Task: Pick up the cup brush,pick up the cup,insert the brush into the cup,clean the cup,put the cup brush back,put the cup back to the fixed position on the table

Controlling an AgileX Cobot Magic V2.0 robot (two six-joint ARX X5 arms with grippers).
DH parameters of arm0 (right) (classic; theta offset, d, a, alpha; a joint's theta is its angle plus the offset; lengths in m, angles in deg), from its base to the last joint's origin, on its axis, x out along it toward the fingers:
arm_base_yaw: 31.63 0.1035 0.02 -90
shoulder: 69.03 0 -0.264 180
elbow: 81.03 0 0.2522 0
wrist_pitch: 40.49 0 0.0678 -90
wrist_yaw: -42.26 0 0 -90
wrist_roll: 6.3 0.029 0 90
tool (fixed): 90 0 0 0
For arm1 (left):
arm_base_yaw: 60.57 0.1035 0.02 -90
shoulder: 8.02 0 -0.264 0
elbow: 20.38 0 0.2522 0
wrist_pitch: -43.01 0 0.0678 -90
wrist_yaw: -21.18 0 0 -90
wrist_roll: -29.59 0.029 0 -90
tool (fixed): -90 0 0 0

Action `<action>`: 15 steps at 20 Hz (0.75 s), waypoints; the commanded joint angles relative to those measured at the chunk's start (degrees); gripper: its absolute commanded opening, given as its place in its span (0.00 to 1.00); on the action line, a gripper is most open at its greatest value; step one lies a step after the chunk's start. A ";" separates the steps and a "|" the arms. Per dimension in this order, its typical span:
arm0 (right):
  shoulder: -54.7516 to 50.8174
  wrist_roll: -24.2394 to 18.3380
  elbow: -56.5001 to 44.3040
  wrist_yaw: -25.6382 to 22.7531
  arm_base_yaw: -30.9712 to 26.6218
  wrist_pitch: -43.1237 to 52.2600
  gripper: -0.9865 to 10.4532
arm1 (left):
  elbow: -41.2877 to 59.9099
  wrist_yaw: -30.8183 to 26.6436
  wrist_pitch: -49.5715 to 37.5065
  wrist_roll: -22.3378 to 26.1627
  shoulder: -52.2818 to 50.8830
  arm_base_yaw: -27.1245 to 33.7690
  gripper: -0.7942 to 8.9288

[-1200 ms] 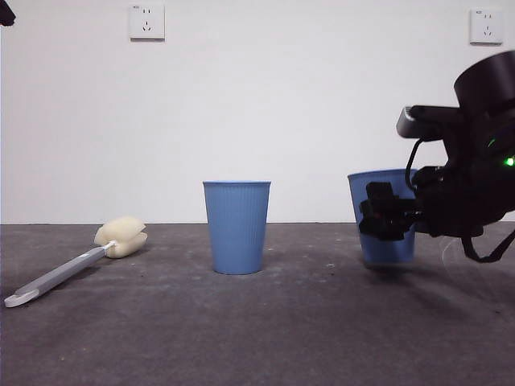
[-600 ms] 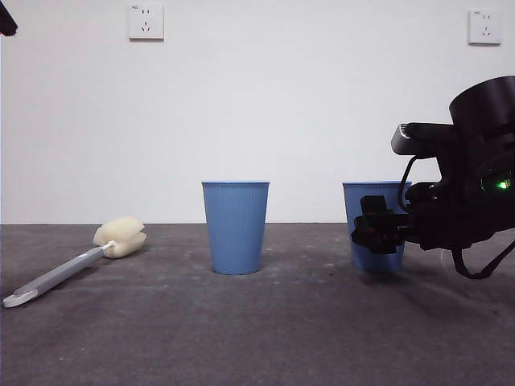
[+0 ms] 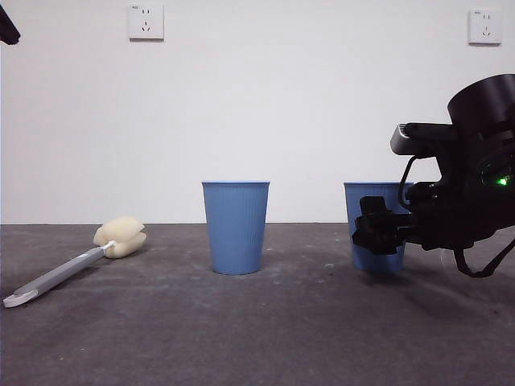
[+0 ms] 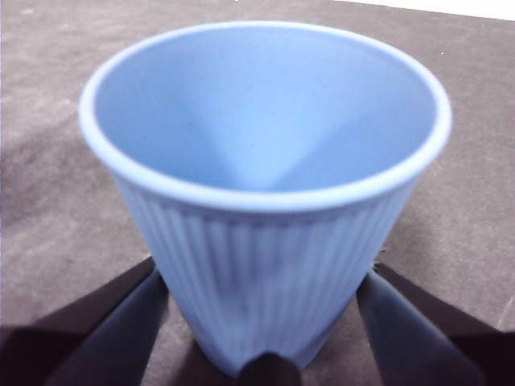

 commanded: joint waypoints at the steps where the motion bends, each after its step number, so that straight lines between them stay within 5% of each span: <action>1: 1.31 -0.15 -1.66 1.49 0.39 -4.68 0.42 | 0.35 0.07 -0.55 0.90 -0.04 0.00 0.50; 9: -1.40 -0.09 -1.66 2.32 0.37 -9.42 0.48 | 0.35 0.07 -0.55 0.87 -0.04 0.00 0.50; 15: -13.55 -0.13 -2.67 2.93 0.39 -27.17 0.48 | 0.35 0.07 -0.57 0.87 -0.04 0.00 0.50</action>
